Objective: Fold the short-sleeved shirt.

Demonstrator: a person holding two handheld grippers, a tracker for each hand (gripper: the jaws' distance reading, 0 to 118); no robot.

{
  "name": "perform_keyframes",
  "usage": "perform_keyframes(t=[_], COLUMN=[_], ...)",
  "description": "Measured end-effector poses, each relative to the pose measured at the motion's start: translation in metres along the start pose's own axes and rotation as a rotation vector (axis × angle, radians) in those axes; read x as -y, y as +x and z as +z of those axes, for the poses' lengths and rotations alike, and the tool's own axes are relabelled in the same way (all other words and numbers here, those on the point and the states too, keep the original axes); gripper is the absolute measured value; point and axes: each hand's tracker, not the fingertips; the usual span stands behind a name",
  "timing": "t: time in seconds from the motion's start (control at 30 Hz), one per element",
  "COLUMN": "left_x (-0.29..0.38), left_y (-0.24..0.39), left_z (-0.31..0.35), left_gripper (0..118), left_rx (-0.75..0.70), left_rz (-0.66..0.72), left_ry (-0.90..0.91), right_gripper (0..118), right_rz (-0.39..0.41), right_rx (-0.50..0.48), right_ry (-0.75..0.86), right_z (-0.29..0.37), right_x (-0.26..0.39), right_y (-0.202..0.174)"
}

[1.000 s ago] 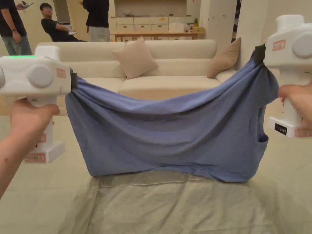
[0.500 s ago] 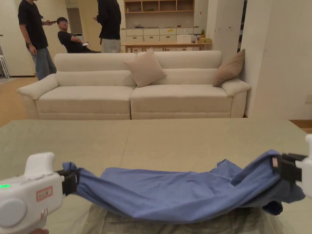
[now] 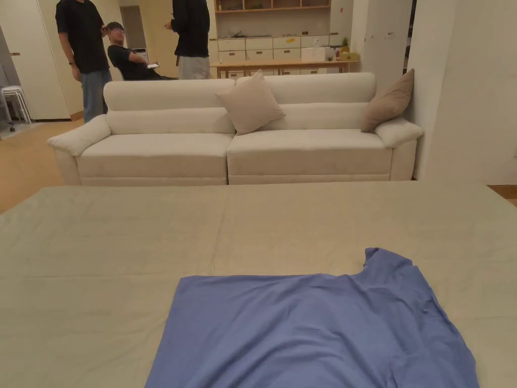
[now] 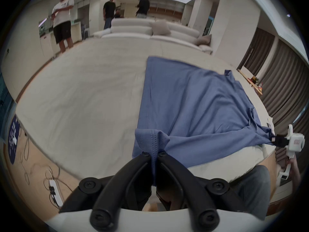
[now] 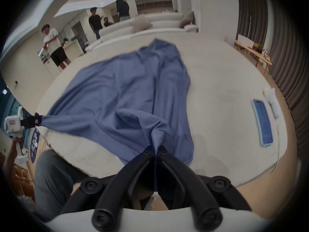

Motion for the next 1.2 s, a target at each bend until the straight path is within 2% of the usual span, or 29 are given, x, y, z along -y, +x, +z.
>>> perform_keyframes(t=[0.07,0.13,0.17,0.27,0.3,0.33,0.37,0.4,0.43,0.47,0.53,0.67,0.7,0.77,0.8,0.83,0.87,0.9,0.93,1.0,1.17,1.2], left_x=[0.007,0.016,0.017,0.022,0.025,0.028,0.028,0.028,0.02,0.011,-0.012,-0.052,-0.058,-0.066,-0.067,-0.067,-0.068,-0.068,-0.069,-0.068,-0.07,-0.071], left_y=[-0.006,0.002,0.001,0.003,0.004,0.005,0.003,0.003,0.003,0.003,0.008,0.043,0.053,0.071,0.085,0.091,0.096,0.1,0.102,0.101,0.106,0.103], left_z=[-0.009,-0.015,-0.02,-0.033,-0.036,-0.036,-0.032,-0.027,-0.015,-0.001,0.048,0.16,0.186,0.23,0.252,0.268,0.281,0.295,0.305,0.322,0.337,0.334], left_gripper=[0,0,0,5,13,38,54,68,79,80,80,85,85,81,77,58,32,0,0,0,0,0], left_rx=[0.02,-0.049,-0.034,-0.024,-0.03,-0.058,-0.021,0.0,-0.014,-0.002,0.017,-0.024,-0.044,-0.118,-0.116,-0.129,-0.147,-0.141,-0.116,-0.09,-0.124,-0.121], left_rz=[0.011,-0.099,-0.101,-0.085,-0.092,-0.109,-0.08,-0.033,0.009,0.029,0.041,-0.051,-0.088,-0.101,-0.151,-0.171,-0.169,-0.161,-0.164,-0.141,-0.17,-0.179], left_ry=[-0.05,-0.068,-0.087,-0.128,-0.128,-0.12,-0.088,-0.074,-0.078,-0.05,0.141,0.494,0.564,0.698,0.785,0.855,0.881,0.921,0.954,1.013,0.965,0.917], right_gripper=[2,2,2,2,7,27,49,76,104,107,104,107,107,104,99,85,62,31,0,0,0,0], right_rz=[0.032,0.083,0.096,0.078,0.081,0.084,0.085,0.087,0.081,0.06,0.058,0.076,0.078,0.074,0.078,0.072,0.074,0.069,0.047,0.033,0.005,0.008], right_rx=[-0.012,0.015,0.013,0.008,0.012,0.014,0.004,-0.025,-0.006,0.043,0.007,0.096,0.117,0.141,0.146,0.147,0.143,0.151,0.153,0.162,0.173,0.173], right_ry=[-0.059,-0.094,-0.117,-0.14,-0.131,-0.126,-0.13,-0.141,-0.164,-0.137,0.13,0.559,0.646,0.771,0.816,0.881,0.921,0.946,0.958,1.028,1.114,1.092], right_z=[-0.009,-0.019,-0.024,-0.036,-0.033,-0.03,-0.026,-0.021,-0.01,0.008,0.066,0.178,0.209,0.248,0.262,0.274,0.284,0.294,0.303,0.313,0.332,0.336], right_x=[0.013,0.023,0.026,0.029,0.027,0.026,0.024,0.022,0.013,0.004,-0.02,-0.058,-0.064,-0.071,-0.075,-0.076,-0.075,-0.075,-0.075,-0.074,-0.064,-0.065], right_y=[-0.003,-0.008,-0.008,-0.009,-0.007,-0.007,-0.005,-0.003,-0.001,-0.002,-0.005,-0.036,-0.054,-0.07,-0.077,-0.082,-0.086,-0.089,-0.092,-0.092,-0.083,-0.081])
